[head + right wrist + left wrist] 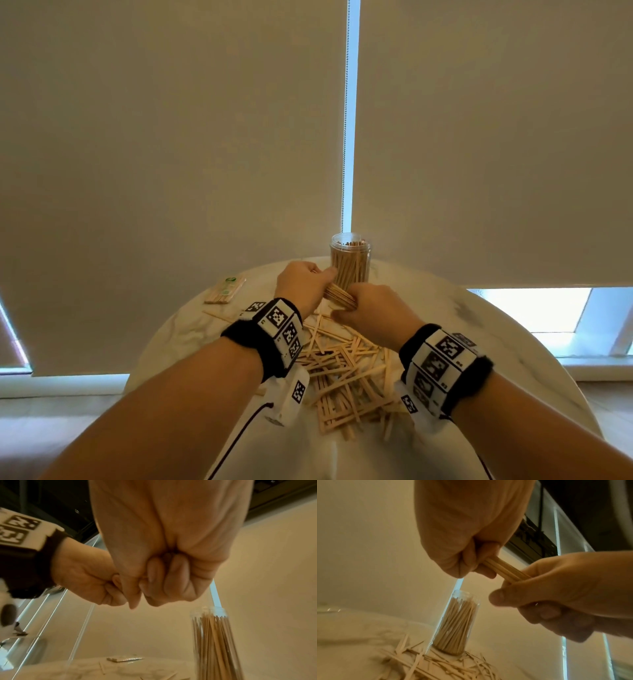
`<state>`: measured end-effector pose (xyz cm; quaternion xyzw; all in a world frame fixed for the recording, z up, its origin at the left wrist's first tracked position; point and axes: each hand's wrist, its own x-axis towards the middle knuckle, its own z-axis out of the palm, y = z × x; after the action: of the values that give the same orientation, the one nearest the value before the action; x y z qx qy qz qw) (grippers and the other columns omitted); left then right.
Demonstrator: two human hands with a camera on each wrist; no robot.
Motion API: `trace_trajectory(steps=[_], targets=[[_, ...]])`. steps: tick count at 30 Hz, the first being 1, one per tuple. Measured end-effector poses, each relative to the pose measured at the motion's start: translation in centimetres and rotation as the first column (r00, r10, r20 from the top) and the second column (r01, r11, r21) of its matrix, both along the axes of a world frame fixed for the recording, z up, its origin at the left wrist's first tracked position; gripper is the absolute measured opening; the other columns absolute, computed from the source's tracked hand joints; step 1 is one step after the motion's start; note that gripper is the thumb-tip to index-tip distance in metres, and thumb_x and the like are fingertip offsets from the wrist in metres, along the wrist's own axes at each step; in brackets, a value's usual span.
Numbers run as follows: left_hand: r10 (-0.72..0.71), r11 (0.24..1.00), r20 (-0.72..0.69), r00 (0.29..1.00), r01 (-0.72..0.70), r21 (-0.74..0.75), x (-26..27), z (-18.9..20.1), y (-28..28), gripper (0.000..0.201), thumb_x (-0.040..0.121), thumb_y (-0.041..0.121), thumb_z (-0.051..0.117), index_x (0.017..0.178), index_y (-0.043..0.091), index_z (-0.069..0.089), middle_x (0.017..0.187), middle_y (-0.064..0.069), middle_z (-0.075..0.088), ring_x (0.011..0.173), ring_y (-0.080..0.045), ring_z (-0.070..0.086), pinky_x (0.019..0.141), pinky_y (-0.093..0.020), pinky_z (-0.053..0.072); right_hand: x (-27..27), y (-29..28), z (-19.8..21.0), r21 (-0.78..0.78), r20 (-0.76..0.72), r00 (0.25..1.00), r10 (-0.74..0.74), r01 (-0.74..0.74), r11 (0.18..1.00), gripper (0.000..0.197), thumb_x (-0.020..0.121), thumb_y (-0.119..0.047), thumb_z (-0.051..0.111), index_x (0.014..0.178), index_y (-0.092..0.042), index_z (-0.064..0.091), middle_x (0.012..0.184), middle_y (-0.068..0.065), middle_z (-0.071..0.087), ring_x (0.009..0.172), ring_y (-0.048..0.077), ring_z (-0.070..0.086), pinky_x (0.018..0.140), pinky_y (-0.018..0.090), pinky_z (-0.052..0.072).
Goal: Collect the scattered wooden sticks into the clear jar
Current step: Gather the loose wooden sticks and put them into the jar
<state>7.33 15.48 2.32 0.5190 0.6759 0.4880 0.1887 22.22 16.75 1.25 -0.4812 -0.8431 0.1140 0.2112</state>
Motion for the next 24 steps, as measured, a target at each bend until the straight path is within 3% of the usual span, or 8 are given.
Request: trace_trajectory(steps=[3, 7, 9, 12, 14, 17, 20, 24], targets=[[0.108, 0.994, 0.143, 0.984, -0.111, 0.013, -1.3, -0.2, 0.9, 0.040, 0.091, 0.043, 0.065, 0.065, 0.013, 0.060, 0.057, -0.002, 0.058, 0.052, -0.020, 0.051, 0.059, -0.035, 0.046, 0.0, -0.5, -0.1, 0.147, -0.059, 0.998, 0.021, -0.012, 0.989, 0.042, 0.091, -0.067, 0.052, 0.093, -0.025, 0.055, 0.074, -0.006, 0.063, 0.063, 0.009, 0.058, 0.057, 0.025, 0.047], [-0.117, 0.986, 0.486, 0.866, 0.160, -0.048, -1.0, -0.5, 0.9, 0.033, 0.102, 0.037, 0.054, 0.094, 0.006, 0.062, 0.070, -0.009, 0.061, 0.045, -0.013, 0.047, 0.043, -0.024, 0.037, 0.0, -0.3, 0.2, 0.277, -0.108, 0.994, -0.023, 0.053, 0.960, 0.052, 0.097, -0.069, 0.029, 0.080, -0.026, 0.053, 0.064, -0.005, 0.059, 0.059, 0.013, 0.057, 0.053, 0.028, 0.040], [-0.162, 0.966, 0.464, 0.871, 0.236, -0.105, -1.0, -0.6, 0.6, 0.038, 0.104, 0.037, 0.050, 0.102, 0.003, 0.065, 0.069, -0.009, 0.065, 0.043, -0.011, 0.043, 0.038, -0.021, 0.032, 0.4, 0.2, 0.7, 0.283, -0.081, 0.996, -0.047, 0.068, 0.957, 0.054, 0.099, -0.067, 0.030, 0.075, -0.027, 0.057, 0.061, -0.005, 0.058, 0.058, 0.011, 0.056, 0.053, 0.026, 0.036], [-0.107, 0.984, 0.283, 0.953, 0.142, -0.108, -1.2, -1.3, 0.9, 0.039, 0.100, 0.033, 0.050, 0.080, 0.005, 0.068, 0.050, -0.001, 0.054, 0.038, -0.012, 0.037, 0.039, -0.021, 0.028, 0.7, 0.8, 1.4, 0.236, -0.076, 0.997, -0.005, 0.023, 0.972, 0.048, 0.100, -0.062, 0.037, 0.083, -0.031, 0.069, 0.062, -0.007, 0.059, 0.059, 0.005, 0.054, 0.054, 0.024, 0.032], [-0.063, 0.996, 0.249, 0.967, 0.078, -0.051, -1.2, -1.6, 1.5, 0.041, 0.099, 0.031, 0.050, 0.071, 0.006, 0.067, 0.046, 0.000, 0.053, 0.040, -0.014, 0.039, 0.042, -0.022, 0.030, 0.7, 1.4, 2.0, 0.176, -0.106, 0.994, 0.033, -0.014, 0.984, 0.042, 0.100, -0.058, 0.042, 0.089, -0.032, 0.073, 0.059, -0.008, 0.057, 0.058, 0.004, 0.052, 0.055, 0.023, 0.032], [-0.105, 0.994, 0.338, 0.935, 0.109, 0.007, -1.0, -1.3, 2.7, 0.052, 0.105, 0.046, 0.039, 0.084, 0.010, 0.069, 0.064, -0.008, 0.069, 0.048, -0.014, 0.048, 0.048, -0.025, 0.039, 1.0, 3.2, 3.5, 0.069, -0.151, 0.988, 0.032, -0.022, 0.997, 0.039, 0.100, -0.054, 0.048, 0.089, -0.030, 0.077, 0.056, -0.008, 0.052, 0.053, 0.005, 0.047, 0.055, 0.023, 0.034], [-0.102, 0.995, 0.426, 0.899, 0.101, 0.026, -1.4, -0.4, 4.5, 0.053, 0.106, 0.053, 0.030, 0.104, 0.014, 0.066, 0.091, -0.011, 0.075, 0.064, -0.016, 0.059, 0.059, -0.028, 0.047, 2.2, 6.2, 6.0, 0.084, -0.153, 0.987, -0.053, 0.067, 0.994, 0.044, 0.099, -0.053, 0.051, 0.082, -0.022, 0.077, 0.051, -0.006, 0.047, 0.049, 0.010, 0.043, 0.053, 0.026, 0.035], [-0.094, 0.993, 0.302, 0.949, 0.110, -0.036, -2.5, 0.0, 8.5, 0.035, 0.099, 0.035, 0.060, 0.125, 0.012, 0.055, 0.106, -0.007, 0.068, 0.085, -0.015, 0.063, 0.069, -0.028, 0.054, 2.7, 11.4, 9.5, 0.198, -0.076, 0.978, -0.196, 0.208, 0.958, 0.042, 0.097, -0.051, 0.055, 0.081, -0.020, 0.078, 0.062, 0.005, 0.062, 0.054, 0.014, 0.051, 0.053, 0.029, 0.039]])
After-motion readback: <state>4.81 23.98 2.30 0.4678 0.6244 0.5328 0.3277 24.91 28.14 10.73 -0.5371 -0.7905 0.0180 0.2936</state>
